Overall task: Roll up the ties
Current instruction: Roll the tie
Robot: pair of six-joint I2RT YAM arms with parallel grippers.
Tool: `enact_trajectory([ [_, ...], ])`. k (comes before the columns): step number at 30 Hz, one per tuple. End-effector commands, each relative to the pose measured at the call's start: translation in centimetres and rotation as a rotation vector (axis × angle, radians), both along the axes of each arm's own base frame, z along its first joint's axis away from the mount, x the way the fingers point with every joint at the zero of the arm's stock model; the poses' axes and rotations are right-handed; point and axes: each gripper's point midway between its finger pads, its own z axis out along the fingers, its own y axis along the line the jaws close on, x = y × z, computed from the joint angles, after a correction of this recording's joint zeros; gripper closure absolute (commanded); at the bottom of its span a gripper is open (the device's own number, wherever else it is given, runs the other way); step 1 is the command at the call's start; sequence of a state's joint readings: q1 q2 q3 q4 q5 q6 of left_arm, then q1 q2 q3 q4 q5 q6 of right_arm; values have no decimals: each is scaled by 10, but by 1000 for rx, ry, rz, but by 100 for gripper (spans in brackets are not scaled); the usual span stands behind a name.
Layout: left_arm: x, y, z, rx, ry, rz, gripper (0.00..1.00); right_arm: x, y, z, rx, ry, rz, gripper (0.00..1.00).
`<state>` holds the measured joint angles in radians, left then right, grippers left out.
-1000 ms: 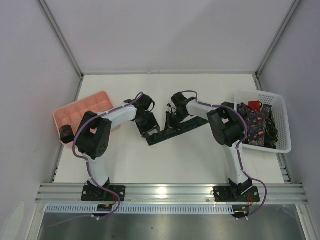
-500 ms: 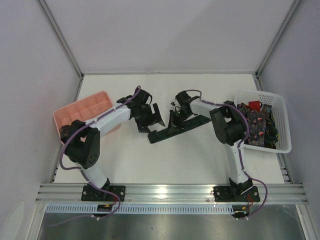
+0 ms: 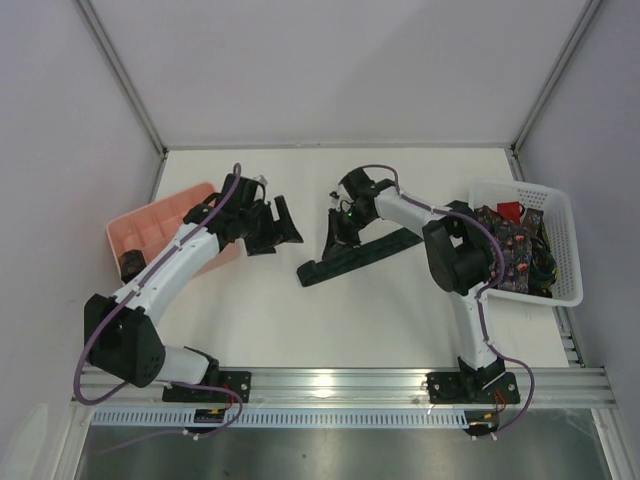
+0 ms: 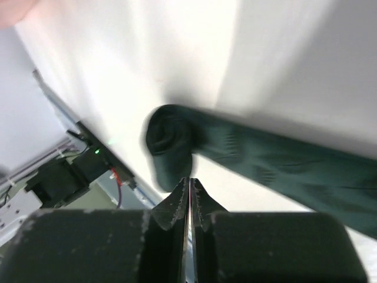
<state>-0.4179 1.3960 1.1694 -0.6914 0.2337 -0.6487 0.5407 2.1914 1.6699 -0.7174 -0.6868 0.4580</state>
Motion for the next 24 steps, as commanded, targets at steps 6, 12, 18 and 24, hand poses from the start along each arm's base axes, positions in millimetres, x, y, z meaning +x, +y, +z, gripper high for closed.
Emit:
enact_trajectory([
  [6,11,31,-2,-39,-64,-14,23,-22,49,64,141,-42,117,91],
  [12,20,22,1,-61,-103,-78,10,-13,37,33,88,-14,81,94],
  [18,31,28,6,52,-214,-149,2,-7,26,0,71,25,79,94],
  [24,32,26,15,135,-289,-175,0,-1,19,-2,45,-19,70,96],
])
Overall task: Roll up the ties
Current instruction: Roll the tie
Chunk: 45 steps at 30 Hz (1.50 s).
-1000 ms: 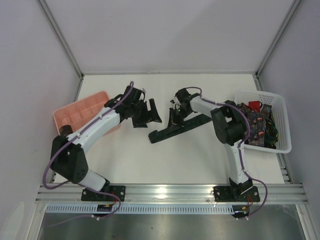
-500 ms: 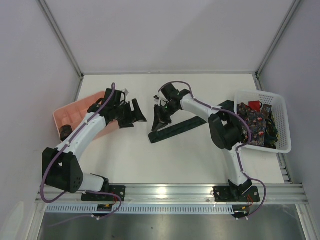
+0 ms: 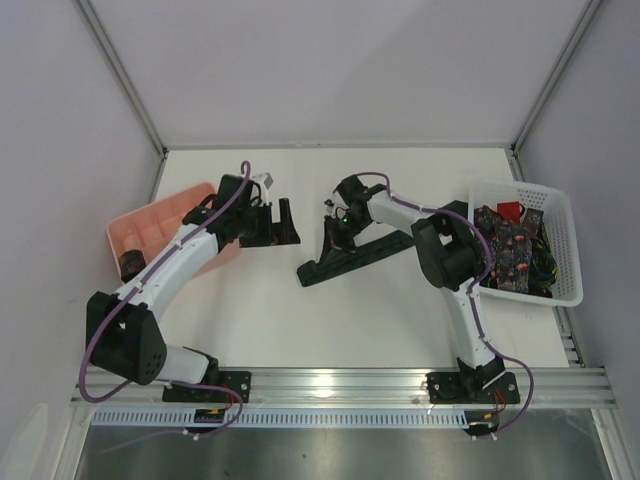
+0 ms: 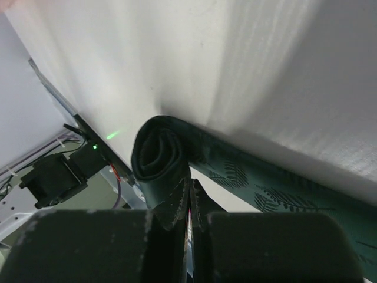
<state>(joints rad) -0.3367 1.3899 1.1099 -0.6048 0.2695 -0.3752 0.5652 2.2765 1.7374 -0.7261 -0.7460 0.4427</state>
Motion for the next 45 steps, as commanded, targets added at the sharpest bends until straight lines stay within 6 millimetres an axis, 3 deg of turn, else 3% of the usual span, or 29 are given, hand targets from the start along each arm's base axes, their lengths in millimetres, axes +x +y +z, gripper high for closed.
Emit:
enact_trajectory([
  [1,14,-1,29,29,-147,-21,0,8,1,23,15,-112,4,96],
  [6,10,1,29,33,-202,-34,0,13,2,54,-14,-201,3,95],
  [10,10,-3,36,18,-265,-85,0,-5,17,68,-4,-215,59,95],
  [14,10,-13,44,-26,-302,-139,0,-27,33,57,17,-162,101,95],
  [19,12,-14,53,4,-392,-154,0,-27,36,33,18,-126,89,95],
  [22,8,-21,44,61,-398,-214,0,-16,27,19,-14,-126,65,95],
  [26,-4,-46,15,118,-350,-329,0,-8,12,3,-38,-112,60,95],
  [28,-5,-50,8,156,-345,-356,0,-4,4,-3,-43,-101,49,95],
  [32,-3,-62,2,223,-362,-455,0,-4,-5,-21,-55,-85,49,95],
  [36,-1,-72,-22,251,-316,-537,0,-6,-8,-33,-60,-68,50,95],
  [40,5,-84,-35,263,-325,-590,0,-5,-4,-28,-32,-71,41,96],
  [45,12,-77,-59,369,-283,-645,0,-1,1,-5,33,-63,22,95],
])
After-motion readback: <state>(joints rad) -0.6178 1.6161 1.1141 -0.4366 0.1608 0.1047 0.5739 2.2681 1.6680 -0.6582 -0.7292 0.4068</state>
